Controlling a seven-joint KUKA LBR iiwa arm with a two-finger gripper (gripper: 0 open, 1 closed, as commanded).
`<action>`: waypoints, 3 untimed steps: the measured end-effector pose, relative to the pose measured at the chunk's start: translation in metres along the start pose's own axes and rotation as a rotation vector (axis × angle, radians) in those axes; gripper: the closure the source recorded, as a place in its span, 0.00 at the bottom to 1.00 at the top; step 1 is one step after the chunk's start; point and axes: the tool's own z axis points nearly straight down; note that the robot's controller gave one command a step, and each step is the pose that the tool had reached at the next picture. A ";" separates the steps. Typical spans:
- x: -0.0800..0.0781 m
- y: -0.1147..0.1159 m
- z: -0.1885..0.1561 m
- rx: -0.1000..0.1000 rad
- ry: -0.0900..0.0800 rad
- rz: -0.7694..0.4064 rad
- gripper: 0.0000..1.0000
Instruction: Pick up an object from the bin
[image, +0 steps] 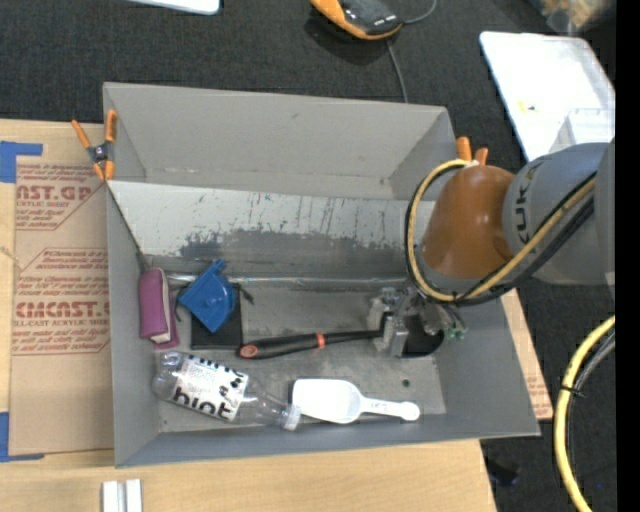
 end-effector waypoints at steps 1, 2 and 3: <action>-0.004 0.008 0.000 0.000 0.001 0.003 1.00; -0.004 0.008 0.000 0.000 0.001 0.003 1.00; -0.004 0.008 0.000 0.000 0.001 0.003 1.00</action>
Offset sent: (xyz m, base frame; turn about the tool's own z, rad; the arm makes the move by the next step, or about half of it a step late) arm 0.0000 0.0000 0.0000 0.0000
